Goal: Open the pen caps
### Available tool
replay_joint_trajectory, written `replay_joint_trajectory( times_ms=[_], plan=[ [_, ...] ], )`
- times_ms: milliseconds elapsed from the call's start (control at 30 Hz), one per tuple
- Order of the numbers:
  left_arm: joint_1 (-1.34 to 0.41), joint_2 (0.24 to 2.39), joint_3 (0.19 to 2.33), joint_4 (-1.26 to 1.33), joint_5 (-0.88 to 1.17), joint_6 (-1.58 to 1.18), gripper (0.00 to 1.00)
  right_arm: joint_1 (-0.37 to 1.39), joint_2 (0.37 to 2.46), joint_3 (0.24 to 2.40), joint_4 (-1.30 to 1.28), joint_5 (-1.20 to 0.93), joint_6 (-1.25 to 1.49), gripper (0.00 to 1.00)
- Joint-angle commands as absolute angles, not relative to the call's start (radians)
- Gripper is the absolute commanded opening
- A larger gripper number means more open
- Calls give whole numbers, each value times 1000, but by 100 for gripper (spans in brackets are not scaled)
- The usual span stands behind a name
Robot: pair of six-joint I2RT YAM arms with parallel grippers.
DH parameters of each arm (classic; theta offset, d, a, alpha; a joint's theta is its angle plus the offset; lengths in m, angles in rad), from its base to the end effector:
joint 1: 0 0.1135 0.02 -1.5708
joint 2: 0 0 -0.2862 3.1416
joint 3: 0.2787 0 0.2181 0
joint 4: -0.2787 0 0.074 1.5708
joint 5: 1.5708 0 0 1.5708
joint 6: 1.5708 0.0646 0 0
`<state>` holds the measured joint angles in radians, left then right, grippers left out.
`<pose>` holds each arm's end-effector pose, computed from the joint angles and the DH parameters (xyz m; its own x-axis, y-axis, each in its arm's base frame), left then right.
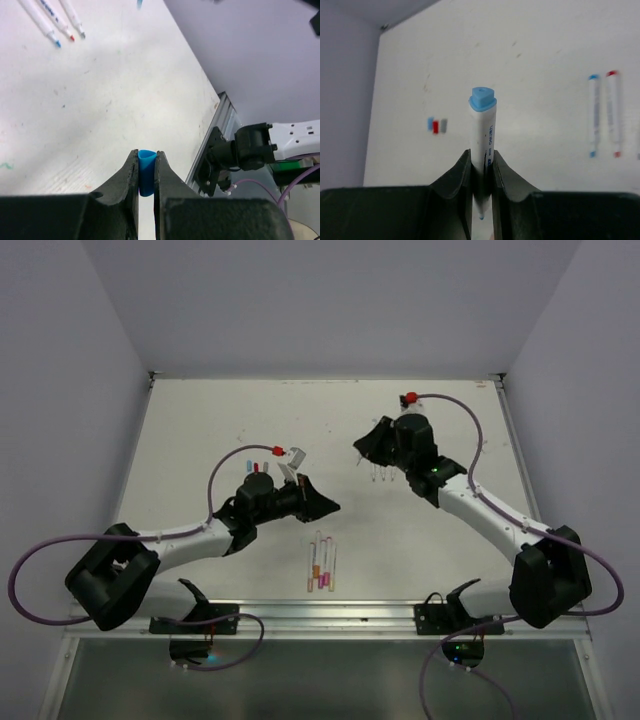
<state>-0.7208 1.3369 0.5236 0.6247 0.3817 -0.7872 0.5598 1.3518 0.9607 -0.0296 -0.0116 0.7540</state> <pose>0.1892 -0.1982 0.2557 -0.7280 -0.2355 -0.6438 0.5266 0.4093 -0.7451 0.2547 0.1605 0.3118 -0.6219 0.4181 -0.6621 -0.1567 0.7620 0.6283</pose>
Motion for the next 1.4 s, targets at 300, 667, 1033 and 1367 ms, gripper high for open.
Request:
replay_joint_trajectory(
  times_ms=[300,667,1033,1367],
  plan=[
    [-655,1399,718,195,161,-652,0,336,1451,1178,-305,250,589,0],
    [-474,1646,919,37,20,-558,0,198,1692,1210,-460,183,528,0],
    [-454,1747,1014,-54,-185,-499,0,183,1804,1224,-440,212,465,0],
    [-439,1830,1066,-104,-288,-472,0,176,1887,1250,-390,157,434,0]
  ],
)
